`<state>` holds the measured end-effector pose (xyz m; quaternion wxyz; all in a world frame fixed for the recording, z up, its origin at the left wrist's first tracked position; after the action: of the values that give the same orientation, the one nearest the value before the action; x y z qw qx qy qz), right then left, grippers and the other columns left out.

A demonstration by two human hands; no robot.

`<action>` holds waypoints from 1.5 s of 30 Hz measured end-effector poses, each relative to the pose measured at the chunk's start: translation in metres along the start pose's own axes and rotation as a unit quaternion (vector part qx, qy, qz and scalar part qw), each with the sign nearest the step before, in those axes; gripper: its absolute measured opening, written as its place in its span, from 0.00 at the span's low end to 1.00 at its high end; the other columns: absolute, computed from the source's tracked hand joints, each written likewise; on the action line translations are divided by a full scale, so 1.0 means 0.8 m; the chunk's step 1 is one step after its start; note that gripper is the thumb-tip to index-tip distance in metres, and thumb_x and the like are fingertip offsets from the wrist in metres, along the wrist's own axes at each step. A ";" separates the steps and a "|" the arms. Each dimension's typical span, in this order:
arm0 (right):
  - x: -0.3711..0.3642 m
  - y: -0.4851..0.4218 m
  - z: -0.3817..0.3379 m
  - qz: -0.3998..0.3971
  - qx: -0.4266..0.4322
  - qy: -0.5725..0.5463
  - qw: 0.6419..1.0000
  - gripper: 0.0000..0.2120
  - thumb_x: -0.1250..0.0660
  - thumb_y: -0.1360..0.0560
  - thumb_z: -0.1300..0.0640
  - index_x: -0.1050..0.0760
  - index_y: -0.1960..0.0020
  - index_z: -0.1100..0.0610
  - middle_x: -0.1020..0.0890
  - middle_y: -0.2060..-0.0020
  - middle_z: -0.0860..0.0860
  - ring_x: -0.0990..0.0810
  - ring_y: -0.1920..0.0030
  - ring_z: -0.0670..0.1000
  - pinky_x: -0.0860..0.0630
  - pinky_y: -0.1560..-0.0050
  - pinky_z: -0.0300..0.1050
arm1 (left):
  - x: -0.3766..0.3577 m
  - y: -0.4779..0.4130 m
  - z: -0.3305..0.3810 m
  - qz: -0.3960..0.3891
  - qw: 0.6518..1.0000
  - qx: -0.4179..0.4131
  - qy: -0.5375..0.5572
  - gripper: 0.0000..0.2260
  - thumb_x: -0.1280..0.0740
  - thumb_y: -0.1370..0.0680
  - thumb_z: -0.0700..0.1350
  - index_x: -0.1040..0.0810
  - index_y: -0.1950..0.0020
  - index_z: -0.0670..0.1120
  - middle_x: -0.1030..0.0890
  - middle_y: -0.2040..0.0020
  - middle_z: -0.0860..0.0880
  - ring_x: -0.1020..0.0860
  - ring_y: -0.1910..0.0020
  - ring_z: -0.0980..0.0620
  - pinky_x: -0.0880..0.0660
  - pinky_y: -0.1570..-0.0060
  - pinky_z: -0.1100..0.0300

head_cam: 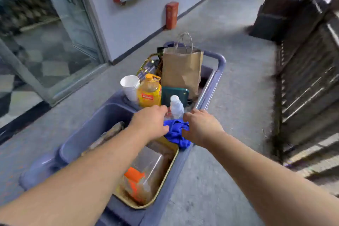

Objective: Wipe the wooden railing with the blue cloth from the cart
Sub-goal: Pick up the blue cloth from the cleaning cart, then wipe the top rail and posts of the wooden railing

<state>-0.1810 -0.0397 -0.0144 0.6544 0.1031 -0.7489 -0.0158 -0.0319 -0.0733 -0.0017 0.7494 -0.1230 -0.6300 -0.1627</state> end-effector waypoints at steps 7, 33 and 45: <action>-0.128 -0.015 0.001 -0.118 0.005 0.023 0.993 0.22 0.38 0.21 0.39 0.24 0.30 0.45 0.25 0.30 0.55 0.37 0.24 0.62 0.40 0.24 0.62 | -0.093 -0.007 -0.005 -0.089 0.996 -0.021 0.002 0.21 0.32 0.28 0.56 0.26 0.38 0.51 0.21 0.39 0.45 0.22 0.41 0.41 0.22 0.49 0.47; 0.167 0.405 0.326 0.285 -0.359 -0.132 0.879 0.24 0.29 0.30 0.41 0.27 0.37 0.46 0.20 0.47 0.46 0.22 0.45 0.54 0.33 0.49 0.45 | 0.101 -0.014 0.516 0.049 0.904 -0.377 0.195 0.04 0.39 0.23 0.51 0.28 0.49 0.58 0.18 0.53 0.55 0.21 0.52 0.46 0.32 0.59 0.53; 0.155 0.624 0.501 0.375 -0.462 -0.177 0.784 0.09 0.37 0.23 0.53 0.18 0.48 0.50 0.13 0.52 0.52 0.18 0.48 0.58 0.31 0.57 0.50 | 0.044 0.057 0.831 -0.071 0.839 -0.539 0.039 0.05 0.37 0.24 0.44 0.29 0.52 0.54 0.21 0.56 0.54 0.23 0.56 0.50 0.27 0.61 0.54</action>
<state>-0.6573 0.3821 0.1288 0.4340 -0.5046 -0.7347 -0.1314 -0.6092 0.2240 0.1510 0.5750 -0.4560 -0.4205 -0.5335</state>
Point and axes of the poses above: each hand's wrist, its own y-axis away from the middle knuckle, its own x-axis out of the back of the hand, z = x × y, the point moved 8 cm from there along -y, towards the middle knuckle
